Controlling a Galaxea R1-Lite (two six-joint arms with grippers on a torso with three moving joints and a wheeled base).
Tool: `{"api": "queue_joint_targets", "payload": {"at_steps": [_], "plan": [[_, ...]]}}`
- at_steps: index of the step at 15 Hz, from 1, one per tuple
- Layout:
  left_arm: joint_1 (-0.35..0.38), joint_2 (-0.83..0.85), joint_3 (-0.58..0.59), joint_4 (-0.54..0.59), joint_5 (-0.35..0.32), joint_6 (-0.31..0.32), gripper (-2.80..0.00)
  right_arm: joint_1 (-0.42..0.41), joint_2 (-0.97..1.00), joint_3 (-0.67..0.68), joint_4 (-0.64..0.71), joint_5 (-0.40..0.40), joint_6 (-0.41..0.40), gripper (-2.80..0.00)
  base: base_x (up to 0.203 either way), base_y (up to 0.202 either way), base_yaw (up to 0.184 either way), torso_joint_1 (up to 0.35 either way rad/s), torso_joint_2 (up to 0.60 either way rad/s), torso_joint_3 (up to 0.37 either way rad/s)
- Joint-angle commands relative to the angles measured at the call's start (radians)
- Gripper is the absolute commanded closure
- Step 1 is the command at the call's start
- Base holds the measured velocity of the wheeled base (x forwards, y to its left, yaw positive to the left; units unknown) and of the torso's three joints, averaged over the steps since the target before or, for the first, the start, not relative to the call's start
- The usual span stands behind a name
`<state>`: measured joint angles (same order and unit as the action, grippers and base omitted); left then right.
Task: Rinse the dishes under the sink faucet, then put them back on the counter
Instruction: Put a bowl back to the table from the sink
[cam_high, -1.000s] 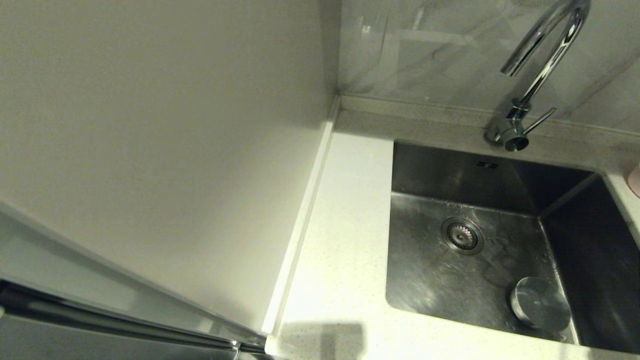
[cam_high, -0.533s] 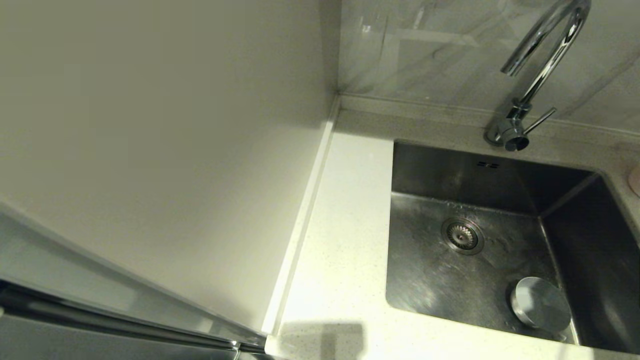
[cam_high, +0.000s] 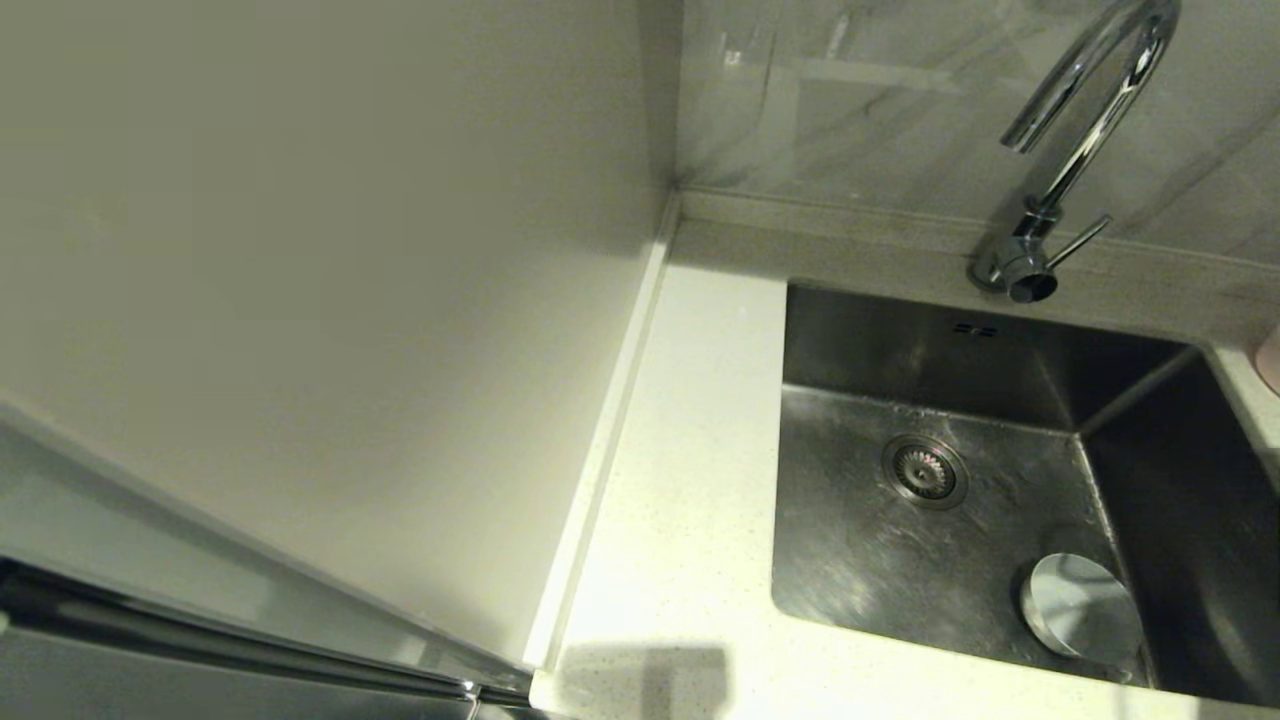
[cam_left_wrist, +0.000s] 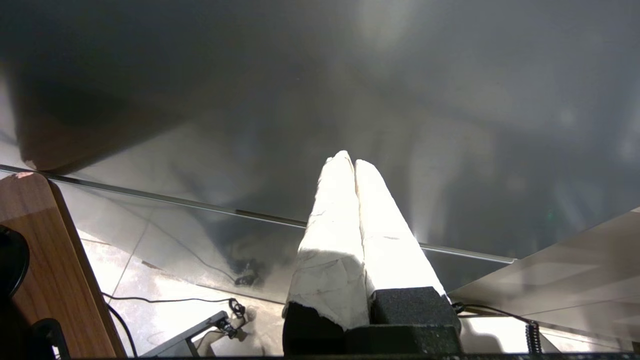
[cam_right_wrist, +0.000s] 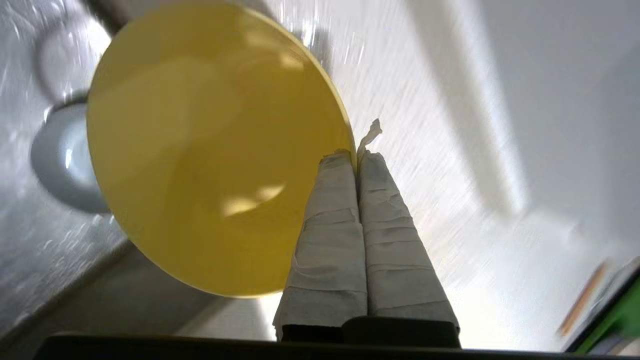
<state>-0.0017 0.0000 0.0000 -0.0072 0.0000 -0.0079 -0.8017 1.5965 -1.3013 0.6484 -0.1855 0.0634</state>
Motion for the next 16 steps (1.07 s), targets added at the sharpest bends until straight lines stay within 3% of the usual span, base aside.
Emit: {"api": "queue_joint_targets", "payload": {"at_steps": [1,7,16], "plan": [[0.0,0.0,0.003,0.0,0.0,0.0,0.0,-0.012,0.055,-0.014,0.016,0.007,0.032,0.0,0.0,0.0,0.0,0.0,0.0,0.0],[0.0,0.0,0.003,0.0,0.0,0.0,0.0,-0.011,0.119,-0.2,0.014,0.017,0.065,0.0,0.0,0.0,0.0,0.0,0.0,0.0],[0.0,0.0,0.003,0.0,0.0,0.0,0.0,-0.004,0.266,-0.356,0.005,0.015,0.104,0.0,0.0,0.0,0.0,0.0,0.0,0.0]]}}
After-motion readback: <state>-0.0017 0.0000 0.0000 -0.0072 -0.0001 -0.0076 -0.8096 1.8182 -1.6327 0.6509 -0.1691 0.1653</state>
